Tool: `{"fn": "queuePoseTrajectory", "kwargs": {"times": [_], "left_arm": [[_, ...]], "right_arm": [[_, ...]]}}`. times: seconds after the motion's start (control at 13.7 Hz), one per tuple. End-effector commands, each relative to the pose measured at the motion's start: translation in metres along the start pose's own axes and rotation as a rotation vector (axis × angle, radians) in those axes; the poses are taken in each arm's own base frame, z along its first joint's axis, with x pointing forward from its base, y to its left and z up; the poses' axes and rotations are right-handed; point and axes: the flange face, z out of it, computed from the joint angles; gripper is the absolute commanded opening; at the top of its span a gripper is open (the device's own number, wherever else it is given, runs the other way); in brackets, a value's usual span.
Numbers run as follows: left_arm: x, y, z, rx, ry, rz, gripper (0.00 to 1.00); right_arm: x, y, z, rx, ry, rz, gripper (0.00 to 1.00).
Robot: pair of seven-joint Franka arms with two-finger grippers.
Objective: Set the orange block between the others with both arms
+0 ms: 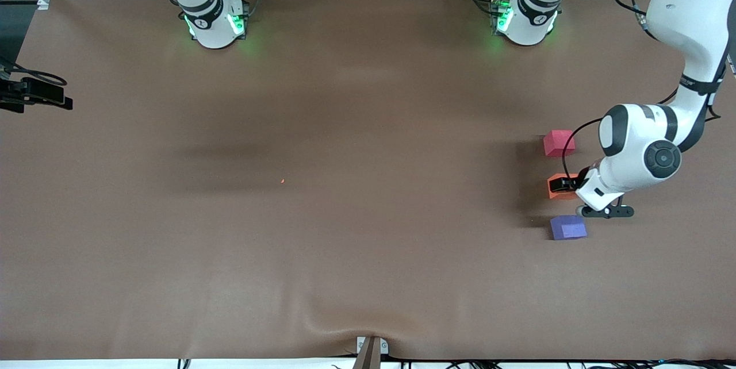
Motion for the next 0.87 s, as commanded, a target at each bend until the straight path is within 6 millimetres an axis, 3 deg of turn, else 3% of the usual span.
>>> {"fn": "queuePoseTrajectory", "kwargs": {"times": [0.0, 0.22, 0.44, 0.66, 0.8], "left_arm": [[-0.004, -0.001, -0.081, 0.048, 0.049, 0.003, 1.00], [0.003, 0.015, -0.155, 0.066, 0.055, 0.022, 1.00], [0.014, 0.023, -0.246, 0.073, 0.044, 0.028, 1.00], [0.000, 0.032, -0.324, 0.059, 0.039, 0.024, 1.00], [-0.025, 0.040, -0.372, 0.059, 0.091, 0.020, 1.00]], "right_arm": [[-0.005, -0.001, -0.006, -0.001, 0.002, 0.002, 1.00], [-0.005, -0.002, -0.006, -0.001, 0.002, 0.000, 1.00], [-0.005, -0.001, -0.006, -0.001, 0.002, 0.002, 1.00], [-0.005, -0.001, -0.006, -0.001, 0.002, 0.002, 1.00], [-0.005, -0.001, -0.006, -0.001, 0.002, 0.002, 1.00]]}}
